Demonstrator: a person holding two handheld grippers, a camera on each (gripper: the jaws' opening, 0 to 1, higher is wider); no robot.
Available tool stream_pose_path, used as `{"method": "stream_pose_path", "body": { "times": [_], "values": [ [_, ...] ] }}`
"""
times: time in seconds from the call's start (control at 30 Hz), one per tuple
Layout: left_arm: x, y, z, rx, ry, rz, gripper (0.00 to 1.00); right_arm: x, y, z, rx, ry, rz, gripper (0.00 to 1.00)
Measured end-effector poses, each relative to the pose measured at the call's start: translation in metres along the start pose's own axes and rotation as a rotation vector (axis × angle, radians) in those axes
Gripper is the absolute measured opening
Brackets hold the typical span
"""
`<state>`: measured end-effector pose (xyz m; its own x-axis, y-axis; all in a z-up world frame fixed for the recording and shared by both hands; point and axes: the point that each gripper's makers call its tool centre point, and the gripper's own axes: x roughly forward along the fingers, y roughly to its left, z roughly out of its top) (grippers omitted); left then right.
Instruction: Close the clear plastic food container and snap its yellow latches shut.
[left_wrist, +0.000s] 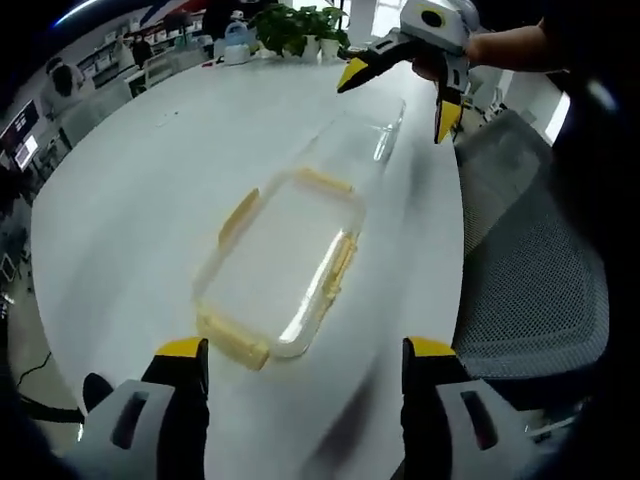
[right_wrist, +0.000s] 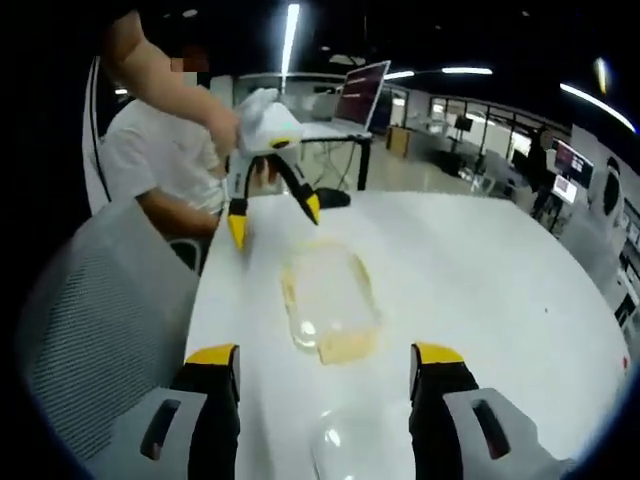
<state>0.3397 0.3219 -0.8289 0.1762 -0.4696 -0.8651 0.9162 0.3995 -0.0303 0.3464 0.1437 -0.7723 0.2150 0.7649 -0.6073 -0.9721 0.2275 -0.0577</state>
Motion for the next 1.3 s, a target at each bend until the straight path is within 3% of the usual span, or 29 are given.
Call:
{"method": "stream_pose_path", "body": {
  "times": [0.23,0.6,1.3],
  "values": [
    [0.004,0.001,-0.005,0.050,0.033,-0.016,0.79,0.010,-0.006,0.002,-0.007,0.022,0.011,0.72],
    [0.008,0.011,-0.011,0.119,0.080,-0.041,0.78,0.022,-0.008,-0.010,-0.019,0.096,0.064,0.72],
    [0.013,0.022,-0.018,0.233,0.145,-0.072,0.75,0.040,-0.009,-0.018,-0.033,0.162,0.101,0.67]
  ]
}}
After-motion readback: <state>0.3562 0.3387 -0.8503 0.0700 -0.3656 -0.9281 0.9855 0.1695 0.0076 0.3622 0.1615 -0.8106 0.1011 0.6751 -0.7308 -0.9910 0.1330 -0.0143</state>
